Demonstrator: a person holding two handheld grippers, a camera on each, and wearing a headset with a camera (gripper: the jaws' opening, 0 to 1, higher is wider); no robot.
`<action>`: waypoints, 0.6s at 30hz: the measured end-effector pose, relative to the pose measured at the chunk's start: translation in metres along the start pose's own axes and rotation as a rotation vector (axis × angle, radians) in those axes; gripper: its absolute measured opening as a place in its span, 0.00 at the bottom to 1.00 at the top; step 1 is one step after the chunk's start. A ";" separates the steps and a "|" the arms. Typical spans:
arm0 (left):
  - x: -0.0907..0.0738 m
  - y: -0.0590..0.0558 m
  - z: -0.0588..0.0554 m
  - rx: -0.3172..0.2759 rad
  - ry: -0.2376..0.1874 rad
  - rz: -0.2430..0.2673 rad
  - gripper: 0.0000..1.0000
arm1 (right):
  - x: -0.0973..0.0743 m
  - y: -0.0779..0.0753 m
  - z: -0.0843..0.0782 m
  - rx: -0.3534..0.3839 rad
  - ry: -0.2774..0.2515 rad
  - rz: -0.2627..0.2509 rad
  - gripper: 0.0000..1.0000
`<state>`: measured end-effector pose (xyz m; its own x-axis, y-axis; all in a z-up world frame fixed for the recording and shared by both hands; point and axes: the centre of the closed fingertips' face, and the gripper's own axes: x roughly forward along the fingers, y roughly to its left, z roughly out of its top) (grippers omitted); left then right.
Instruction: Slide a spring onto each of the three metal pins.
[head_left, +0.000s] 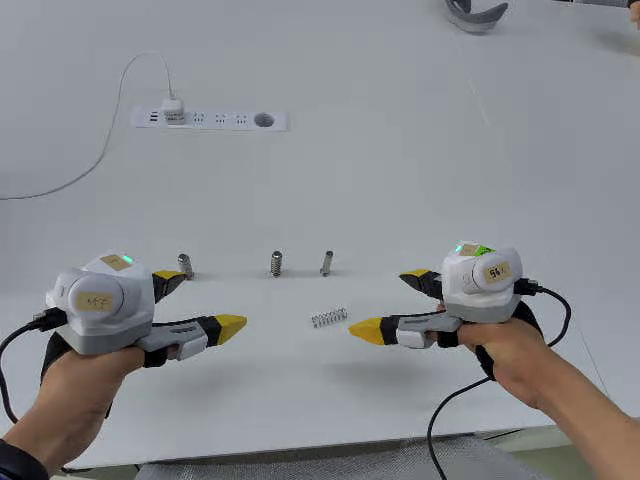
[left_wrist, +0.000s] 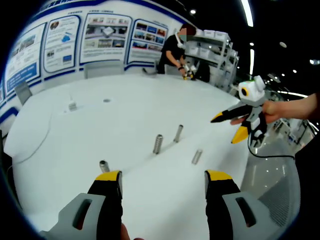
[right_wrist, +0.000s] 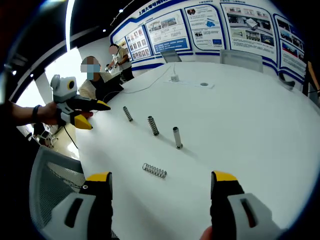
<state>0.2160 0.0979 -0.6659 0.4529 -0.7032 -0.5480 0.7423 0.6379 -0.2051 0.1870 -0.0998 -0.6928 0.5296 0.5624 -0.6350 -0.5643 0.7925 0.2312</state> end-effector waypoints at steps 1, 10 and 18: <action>0.001 -0.001 0.000 0.002 0.003 -0.003 0.68 | 0.000 0.000 -0.001 0.002 0.002 0.000 0.82; 0.010 -0.013 -0.006 0.026 0.033 -0.036 0.68 | -0.006 0.002 -0.008 0.018 0.003 0.000 0.82; 0.023 -0.024 -0.004 0.060 0.058 -0.074 0.67 | -0.009 0.005 -0.011 0.030 -0.002 -0.001 0.83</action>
<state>0.2065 0.0675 -0.6773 0.3676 -0.7272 -0.5797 0.8016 0.5638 -0.1990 0.1724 -0.1040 -0.6942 0.5311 0.5622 -0.6340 -0.5449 0.7995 0.2526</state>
